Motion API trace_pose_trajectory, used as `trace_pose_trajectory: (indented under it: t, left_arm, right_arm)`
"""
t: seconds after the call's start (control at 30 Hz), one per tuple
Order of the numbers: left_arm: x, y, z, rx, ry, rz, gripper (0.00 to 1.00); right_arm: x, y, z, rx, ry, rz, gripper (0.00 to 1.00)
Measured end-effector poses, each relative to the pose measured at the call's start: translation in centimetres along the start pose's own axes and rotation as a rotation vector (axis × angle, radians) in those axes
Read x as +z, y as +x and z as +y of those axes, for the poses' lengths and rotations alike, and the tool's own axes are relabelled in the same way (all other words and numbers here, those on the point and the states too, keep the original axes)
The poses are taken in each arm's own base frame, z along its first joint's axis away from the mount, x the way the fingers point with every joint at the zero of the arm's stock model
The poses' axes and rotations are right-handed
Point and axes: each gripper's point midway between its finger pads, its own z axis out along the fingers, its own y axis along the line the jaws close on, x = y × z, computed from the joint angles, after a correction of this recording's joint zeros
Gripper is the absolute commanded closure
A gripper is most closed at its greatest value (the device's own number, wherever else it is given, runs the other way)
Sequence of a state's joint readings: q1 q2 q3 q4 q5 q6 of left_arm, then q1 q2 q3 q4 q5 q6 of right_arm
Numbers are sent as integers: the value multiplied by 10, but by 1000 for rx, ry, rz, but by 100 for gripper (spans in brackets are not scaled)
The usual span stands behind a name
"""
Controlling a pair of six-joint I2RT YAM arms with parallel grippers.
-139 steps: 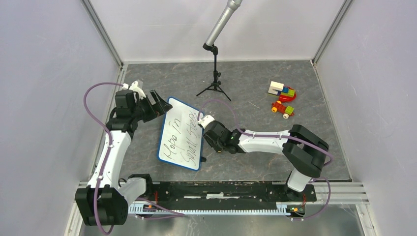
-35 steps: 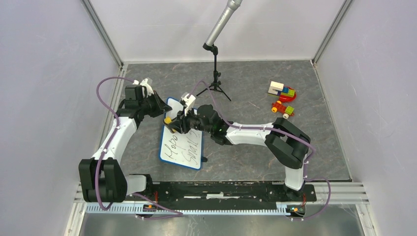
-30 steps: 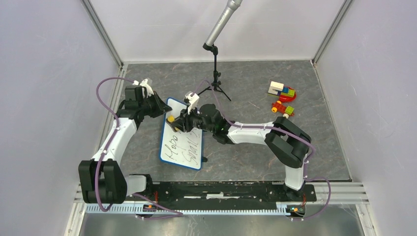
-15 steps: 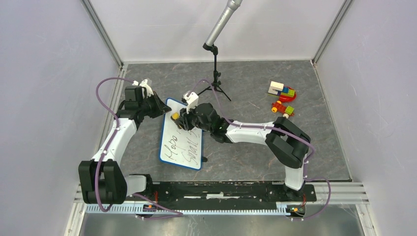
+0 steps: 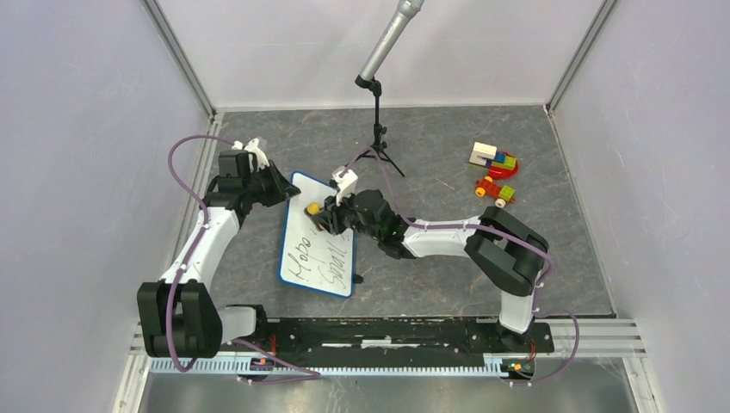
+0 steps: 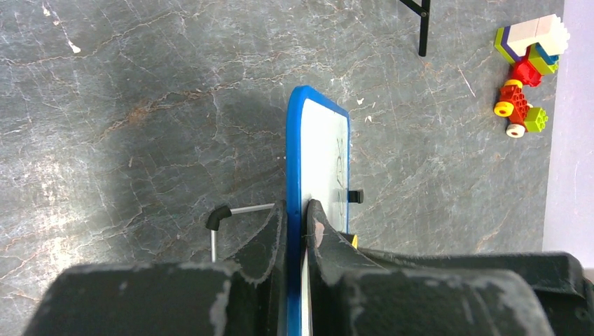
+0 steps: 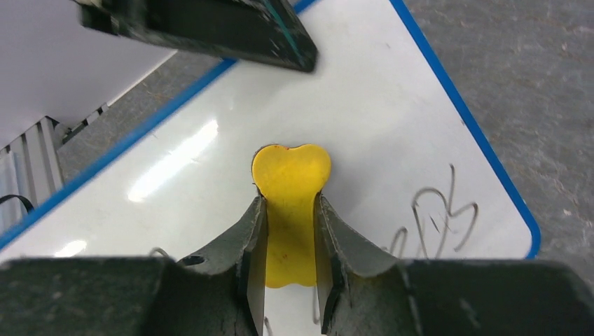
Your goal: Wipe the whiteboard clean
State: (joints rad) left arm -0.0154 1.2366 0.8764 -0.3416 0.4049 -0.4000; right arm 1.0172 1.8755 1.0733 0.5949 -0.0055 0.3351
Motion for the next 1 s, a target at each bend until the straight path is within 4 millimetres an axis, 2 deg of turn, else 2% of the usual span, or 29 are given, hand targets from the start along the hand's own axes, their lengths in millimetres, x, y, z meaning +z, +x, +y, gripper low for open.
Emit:
trace_pose_trajectory:
  t: [0.13,0.3,0.4,0.57,0.63,0.8,1.0]
  left_arm:
    - [0,0,0,0,0,0,98]
    - [0,1,0,-1,0,2,98]
    - [-1,1,0,-1,0,3,98]
    - [-1,1,0,-1,-1,4,98]
    - [-1,1,0,-1,-1,5,98]
    - [-1,1,-1,0,5,3,98]
    - [-1,1,-3,1,14,5,98]
  right_arm:
    - [-12,16,-12,22,15,16,86]
    - [-18,20,-5,10,13,23,85]
    - [-21,20,13,-8,-14,24,85]
    - [-22,10,59,-54,-97,6,85]
    - [-21,6,68,-65,-112,1,85]
    - [-23,7,59,-37,-125,-3,85]
    - [-40,37,19,-5,-65,51,85]
